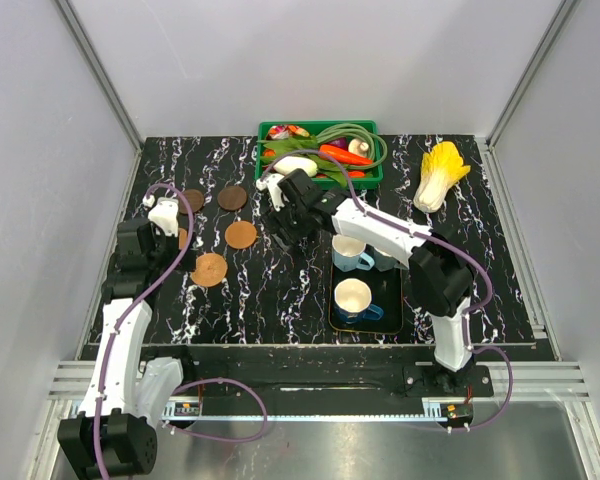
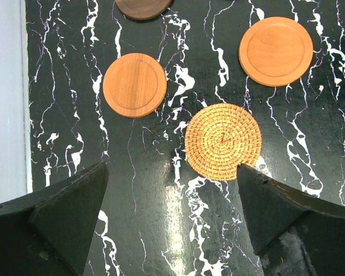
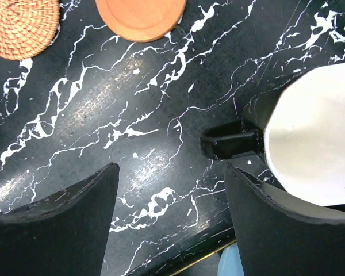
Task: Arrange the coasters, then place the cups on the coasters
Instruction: Place the cup at the center of the board, then pick up the cup at the center of the board.
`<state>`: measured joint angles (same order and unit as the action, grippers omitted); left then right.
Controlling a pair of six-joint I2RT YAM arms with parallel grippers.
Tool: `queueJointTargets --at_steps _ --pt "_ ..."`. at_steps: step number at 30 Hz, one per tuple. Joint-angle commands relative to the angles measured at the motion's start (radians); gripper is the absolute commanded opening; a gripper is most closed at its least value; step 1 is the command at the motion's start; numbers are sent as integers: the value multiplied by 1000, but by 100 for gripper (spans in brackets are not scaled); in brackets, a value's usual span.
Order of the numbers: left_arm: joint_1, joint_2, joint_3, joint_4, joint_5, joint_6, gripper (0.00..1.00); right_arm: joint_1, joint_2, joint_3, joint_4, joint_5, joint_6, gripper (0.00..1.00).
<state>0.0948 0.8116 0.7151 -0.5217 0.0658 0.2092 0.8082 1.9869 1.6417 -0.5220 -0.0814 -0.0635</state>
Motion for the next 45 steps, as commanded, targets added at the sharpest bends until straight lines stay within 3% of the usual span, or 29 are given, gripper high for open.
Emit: queueJointTargets --at_steps 1,6,10,15,17,23,31,36,45 --pt "8 -11 -3 43 42 -1 99 9 -16 66 -65 -53 -58 79" --pt "8 7 3 40 81 15 99 11 -105 61 -165 -87 -154 80" --pt "-4 29 29 -1 204 47 99 8 -215 20 -203 -81 -222 81" --pt "-87 55 64 -4 191 55 99 -15 -382 -81 -216 -126 -254 93" --pt "-188 87 95 0 134 55 99 -36 -450 -127 -216 -142 -278 100" --pt "-427 259 198 40 -15 58 99 -262 -585 -220 -208 -228 -312 100" --pt "-595 529 359 89 19 -16 99 -467 -718 -446 -99 -251 -265 100" --pt "-652 638 380 198 -4 -76 99 -586 -732 -460 -70 -294 -220 100" --pt "-673 819 454 308 -21 -88 99 -656 -749 -485 -38 -339 -200 100"
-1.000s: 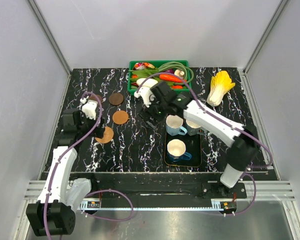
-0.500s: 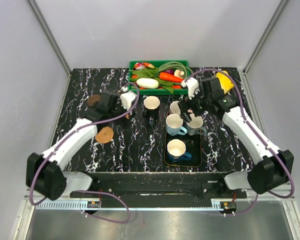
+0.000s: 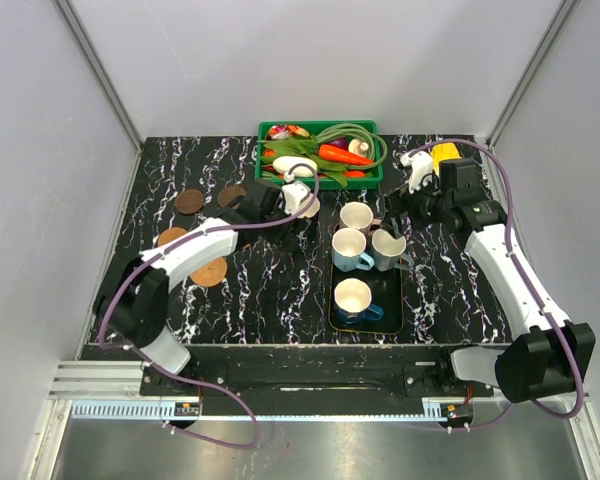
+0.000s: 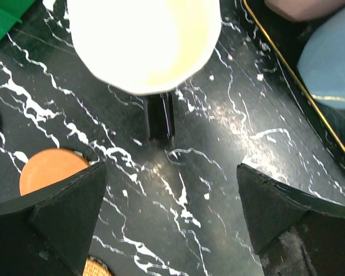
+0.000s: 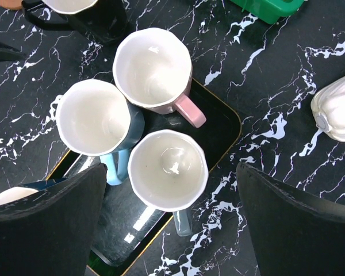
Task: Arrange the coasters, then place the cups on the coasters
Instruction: Pick up the cup at the center of the board.
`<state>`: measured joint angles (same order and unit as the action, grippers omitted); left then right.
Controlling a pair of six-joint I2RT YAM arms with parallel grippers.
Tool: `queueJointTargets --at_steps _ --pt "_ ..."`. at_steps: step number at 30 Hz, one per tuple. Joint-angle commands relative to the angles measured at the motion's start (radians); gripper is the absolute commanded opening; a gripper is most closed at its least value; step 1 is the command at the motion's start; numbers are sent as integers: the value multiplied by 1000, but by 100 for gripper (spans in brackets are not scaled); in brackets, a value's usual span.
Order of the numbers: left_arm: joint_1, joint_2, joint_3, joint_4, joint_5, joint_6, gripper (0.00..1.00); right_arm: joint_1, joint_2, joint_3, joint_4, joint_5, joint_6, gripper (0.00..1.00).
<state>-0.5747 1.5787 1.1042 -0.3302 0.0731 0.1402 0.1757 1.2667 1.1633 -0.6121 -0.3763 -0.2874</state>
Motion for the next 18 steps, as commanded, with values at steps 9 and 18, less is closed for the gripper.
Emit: queueJointTargets --at_steps 9,18 --pt "-5 178 89 204 -21 -22 91 -47 -13 -13 52 -75 27 100" --pt "-4 250 106 264 -15 -30 72 -64 -18 -22 57 -98 25 100"
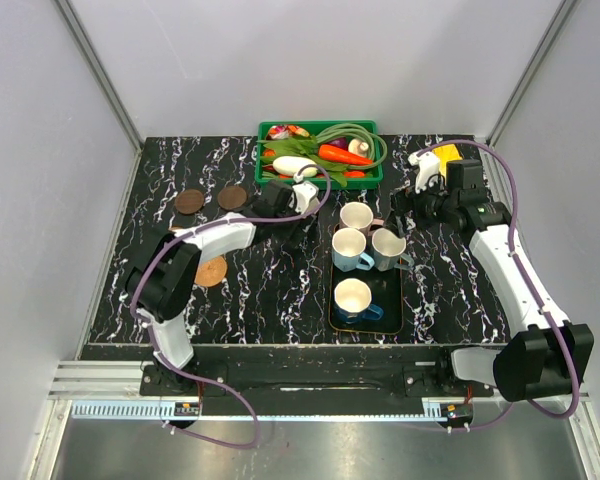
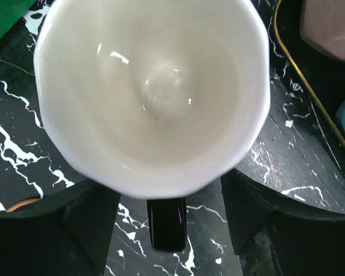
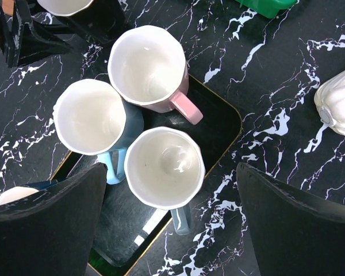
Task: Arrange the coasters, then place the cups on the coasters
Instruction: Pick up the cup at the center of the board.
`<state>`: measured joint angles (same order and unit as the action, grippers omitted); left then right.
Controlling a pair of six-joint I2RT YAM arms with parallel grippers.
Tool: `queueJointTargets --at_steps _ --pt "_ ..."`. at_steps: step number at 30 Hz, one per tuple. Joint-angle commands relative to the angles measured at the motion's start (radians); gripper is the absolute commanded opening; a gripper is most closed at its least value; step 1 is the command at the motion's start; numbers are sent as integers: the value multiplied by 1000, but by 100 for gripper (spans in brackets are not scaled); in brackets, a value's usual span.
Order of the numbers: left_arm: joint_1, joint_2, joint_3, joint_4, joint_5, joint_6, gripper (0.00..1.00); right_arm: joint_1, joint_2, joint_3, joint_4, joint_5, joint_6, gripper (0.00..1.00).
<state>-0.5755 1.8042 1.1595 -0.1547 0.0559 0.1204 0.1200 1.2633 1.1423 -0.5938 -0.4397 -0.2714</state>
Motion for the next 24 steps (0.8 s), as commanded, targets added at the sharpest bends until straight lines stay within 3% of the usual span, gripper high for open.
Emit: queueJointTargets --at_steps 1,6,12,16,19,24 --pt "-3 30 49 98 2 -11 71 -10 -12 -1 38 -36 11 100" --pt "-3 52 57 119 -5 -14 58 -10 -8 -3 40 -50 14 100" --pt "-3 63 57 139 -14 -14 28 -11 -2 -3 38 -53 11 100" --pt "-3 61 52 144 -27 -13 23 -11 2 -3 38 -53 11 100" --pt "-3 50 48 145 -31 -11 2 -11 2 -4 40 -53 11 100" --pt "-3 0 39 129 -34 -14 0 -11 2 -6 43 -47 12 100"
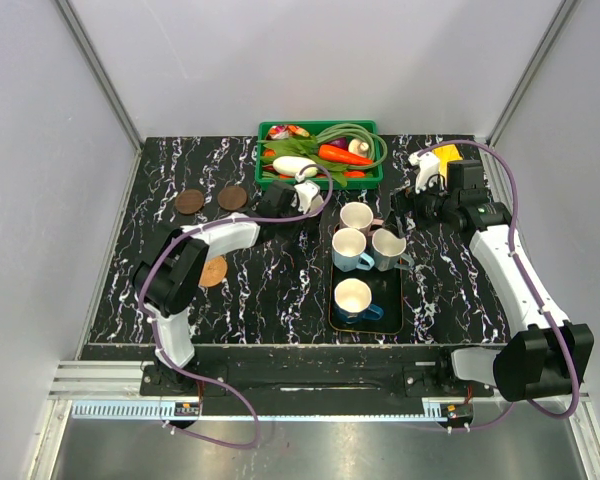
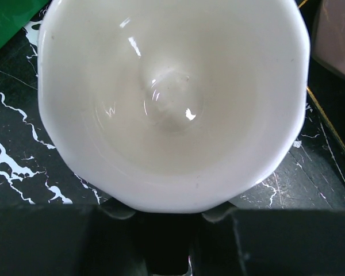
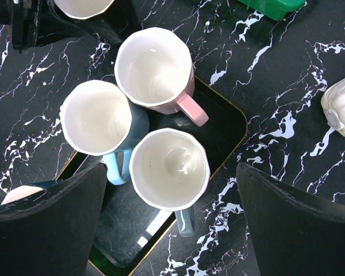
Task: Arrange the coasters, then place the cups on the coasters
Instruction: Pick up the cup at the center of the board, then place the cup on the coaster.
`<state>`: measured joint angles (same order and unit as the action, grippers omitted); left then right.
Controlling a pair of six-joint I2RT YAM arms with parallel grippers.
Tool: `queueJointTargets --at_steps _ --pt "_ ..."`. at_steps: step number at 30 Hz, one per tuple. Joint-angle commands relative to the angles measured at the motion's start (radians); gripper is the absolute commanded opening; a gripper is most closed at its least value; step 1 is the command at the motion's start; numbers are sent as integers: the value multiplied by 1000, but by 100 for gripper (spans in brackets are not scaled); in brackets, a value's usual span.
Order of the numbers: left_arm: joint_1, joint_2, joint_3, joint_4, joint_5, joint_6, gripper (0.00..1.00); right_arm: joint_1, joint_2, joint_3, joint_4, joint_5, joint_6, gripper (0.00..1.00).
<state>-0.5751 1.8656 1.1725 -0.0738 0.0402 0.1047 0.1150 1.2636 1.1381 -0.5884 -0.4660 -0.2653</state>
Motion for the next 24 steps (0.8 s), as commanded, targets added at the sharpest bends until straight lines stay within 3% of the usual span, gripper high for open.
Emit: queueJointTargets --at_steps 1,11,16,24 --pt "1 -78 24 42 -19 1 0 -6 0 -1 39 -17 8 100" --pt "112 -347 -11 -76 -36 -8 0 -6 -10 -1 44 -10 14 100" --pt "210 -469 -53 -103 -114 -36 0 -6 -20 -1 45 -13 15 100" --pt "432 -439 -28 -122 -163 -172 0 -6 -21 -5 47 -34 20 100"
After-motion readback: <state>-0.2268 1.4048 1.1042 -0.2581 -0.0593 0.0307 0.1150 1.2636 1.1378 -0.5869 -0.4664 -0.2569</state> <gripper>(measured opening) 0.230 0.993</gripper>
